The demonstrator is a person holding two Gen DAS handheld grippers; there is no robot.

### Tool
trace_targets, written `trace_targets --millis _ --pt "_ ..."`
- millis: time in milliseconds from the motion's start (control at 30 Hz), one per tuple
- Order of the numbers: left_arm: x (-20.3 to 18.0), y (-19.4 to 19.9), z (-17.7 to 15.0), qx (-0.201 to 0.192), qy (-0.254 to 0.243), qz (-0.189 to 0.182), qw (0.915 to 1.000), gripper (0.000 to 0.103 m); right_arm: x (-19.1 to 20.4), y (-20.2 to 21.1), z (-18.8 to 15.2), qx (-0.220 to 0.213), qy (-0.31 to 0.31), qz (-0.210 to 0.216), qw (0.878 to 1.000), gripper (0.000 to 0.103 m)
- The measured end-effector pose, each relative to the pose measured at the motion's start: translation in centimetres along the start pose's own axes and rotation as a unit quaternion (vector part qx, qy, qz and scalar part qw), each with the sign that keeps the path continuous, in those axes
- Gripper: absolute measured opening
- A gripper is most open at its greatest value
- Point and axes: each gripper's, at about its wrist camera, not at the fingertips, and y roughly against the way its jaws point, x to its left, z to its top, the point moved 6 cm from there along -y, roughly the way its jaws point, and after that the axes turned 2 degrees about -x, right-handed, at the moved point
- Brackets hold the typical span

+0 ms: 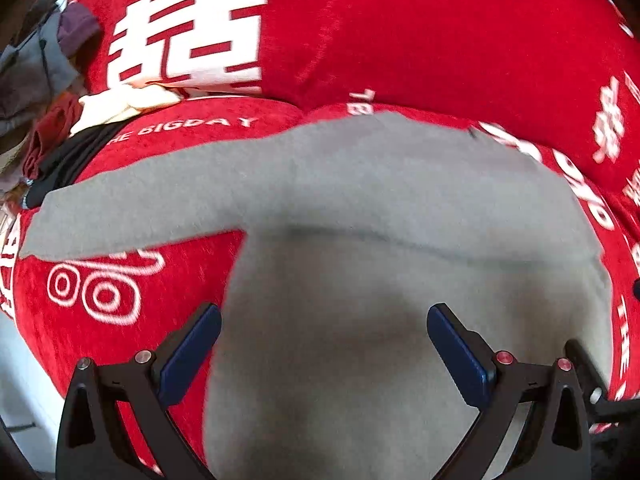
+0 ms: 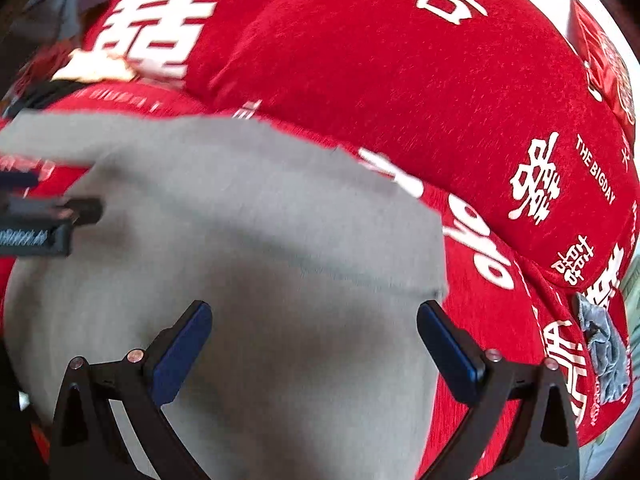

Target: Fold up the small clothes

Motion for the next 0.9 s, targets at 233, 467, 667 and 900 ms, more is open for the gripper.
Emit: trace_targets --millis 233,467,667,900 --pt "8.2 -1.9 1.1 0.019 0.096 0.018 0.9951 0.103 -2.2 -7.3 4.9 0.039 -0.146 0.064 0.986 0.102" --pt "23.6 -2.1 -0.6 0.019 0.260 0.088 0.9615 0.103 1.0 -12.4 5.2 0.085 -0.145 0.079 0.983 0.103" --pt "37.3 -2.9 -2.5 0.018 0.413 0.140 0.8999 0.103 2.9 -10.8 6.0 0.063 -0.125 0.089 0.986 0.103" --pt "39.4 -5.8 -0.1 0.022 0.392 0.187 0.9005 0.103 7.2 -10.0 9.8 0.042 -0.085 0.101 0.990 0.103"
